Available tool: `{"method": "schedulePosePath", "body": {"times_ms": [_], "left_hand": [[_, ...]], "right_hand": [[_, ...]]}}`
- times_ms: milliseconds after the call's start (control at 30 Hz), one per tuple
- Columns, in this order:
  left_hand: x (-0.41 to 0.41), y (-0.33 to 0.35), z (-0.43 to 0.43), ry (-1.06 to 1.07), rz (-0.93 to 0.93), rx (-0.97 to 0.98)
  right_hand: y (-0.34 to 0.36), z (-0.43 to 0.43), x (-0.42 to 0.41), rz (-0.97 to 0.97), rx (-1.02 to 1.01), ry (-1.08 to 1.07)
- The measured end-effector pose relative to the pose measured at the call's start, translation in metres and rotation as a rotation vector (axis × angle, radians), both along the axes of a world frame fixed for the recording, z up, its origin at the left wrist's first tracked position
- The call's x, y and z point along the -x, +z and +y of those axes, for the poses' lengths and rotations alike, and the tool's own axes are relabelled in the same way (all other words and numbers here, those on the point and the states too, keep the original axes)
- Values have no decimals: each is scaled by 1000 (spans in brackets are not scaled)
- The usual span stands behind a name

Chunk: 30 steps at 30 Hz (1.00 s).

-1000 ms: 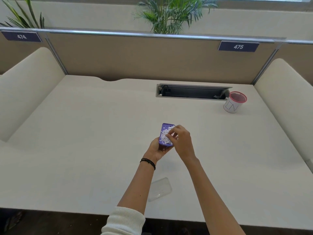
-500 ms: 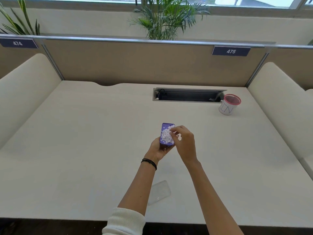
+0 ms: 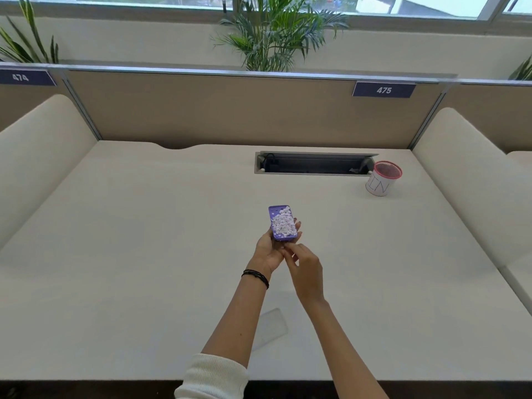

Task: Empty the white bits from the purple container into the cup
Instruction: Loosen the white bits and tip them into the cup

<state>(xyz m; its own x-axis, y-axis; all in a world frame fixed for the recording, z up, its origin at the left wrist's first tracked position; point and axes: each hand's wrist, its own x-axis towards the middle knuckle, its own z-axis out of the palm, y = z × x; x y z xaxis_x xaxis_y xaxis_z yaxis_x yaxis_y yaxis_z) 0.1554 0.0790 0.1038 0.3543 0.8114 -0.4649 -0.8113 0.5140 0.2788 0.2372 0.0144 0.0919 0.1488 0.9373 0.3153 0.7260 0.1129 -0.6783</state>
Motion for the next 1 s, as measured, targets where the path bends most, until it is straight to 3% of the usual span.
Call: {"method": "schedulePosePath", "body": {"times_ms": [333,633,1000], "left_hand": [[-5,-2,3,-63,98,-62],[-12,1,12,-87,141,-53],[-30,-1,19,-165,265,-30]], "right_hand": [[4,8,-4,19,33,-29],[21,11,-21,69,-153,-107],[36,42,-49,63,-141,-99]]}}
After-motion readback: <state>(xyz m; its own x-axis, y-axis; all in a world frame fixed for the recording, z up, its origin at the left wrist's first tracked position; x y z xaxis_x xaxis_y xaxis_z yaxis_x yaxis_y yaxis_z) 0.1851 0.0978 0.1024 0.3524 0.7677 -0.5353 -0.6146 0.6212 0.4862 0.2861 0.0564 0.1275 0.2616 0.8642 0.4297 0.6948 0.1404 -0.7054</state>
